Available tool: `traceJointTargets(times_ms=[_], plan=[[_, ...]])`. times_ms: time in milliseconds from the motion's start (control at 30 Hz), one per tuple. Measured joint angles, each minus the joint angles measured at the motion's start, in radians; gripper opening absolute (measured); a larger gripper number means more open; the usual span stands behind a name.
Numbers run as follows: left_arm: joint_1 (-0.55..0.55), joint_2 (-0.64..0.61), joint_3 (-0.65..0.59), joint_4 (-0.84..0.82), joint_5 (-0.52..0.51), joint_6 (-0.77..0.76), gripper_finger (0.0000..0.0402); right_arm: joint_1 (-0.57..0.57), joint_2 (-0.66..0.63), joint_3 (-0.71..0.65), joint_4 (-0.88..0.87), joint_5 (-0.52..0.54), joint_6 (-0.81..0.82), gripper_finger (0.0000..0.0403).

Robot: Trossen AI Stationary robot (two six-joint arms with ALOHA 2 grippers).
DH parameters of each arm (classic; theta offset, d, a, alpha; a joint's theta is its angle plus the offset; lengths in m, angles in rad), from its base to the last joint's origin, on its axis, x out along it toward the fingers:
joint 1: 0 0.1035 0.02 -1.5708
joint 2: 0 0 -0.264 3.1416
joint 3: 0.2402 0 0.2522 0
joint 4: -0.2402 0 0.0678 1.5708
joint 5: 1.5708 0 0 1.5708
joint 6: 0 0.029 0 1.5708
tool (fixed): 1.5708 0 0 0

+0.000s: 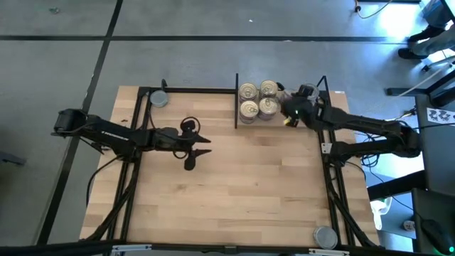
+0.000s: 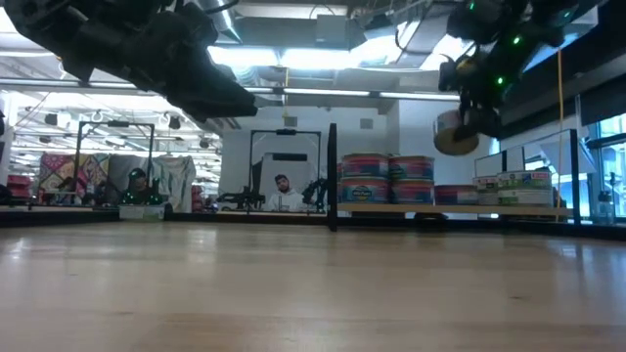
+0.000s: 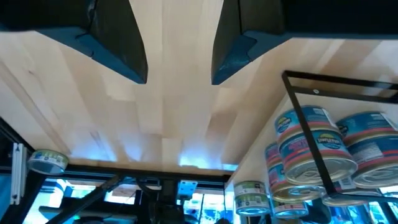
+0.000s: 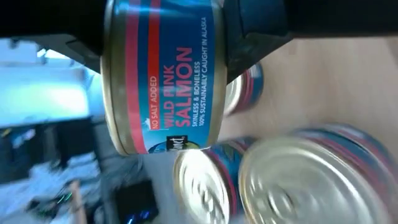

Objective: Stack canned seafood by type on shelf
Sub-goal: Stack the blue tuna can on top of the blue tuna can

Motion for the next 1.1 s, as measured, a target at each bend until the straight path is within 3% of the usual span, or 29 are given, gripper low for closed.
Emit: traceJointTargets(times_ms=[133,433,733,1100], plan=[[0.000,0.000,0.000,0.000,-0.001,0.018,0.0176,-0.114,0.043,0.000,0.005,-0.093,-0.002,0.0190],[0.000,0.000,0.000,0.000,-0.007,0.048,0.0176,-0.257,0.178,0.000,0.107,-0.101,-0.047,0.0190],[0.000,0.000,0.000,-0.001,-0.007,0.052,0.0176,-0.299,0.270,0.002,0.178,-0.069,-0.087,0.0190],[0.000,0.000,0.000,-0.004,-0.006,0.059,0.0176,-0.299,0.275,0.002,0.190,-0.068,-0.090,0.0200]])
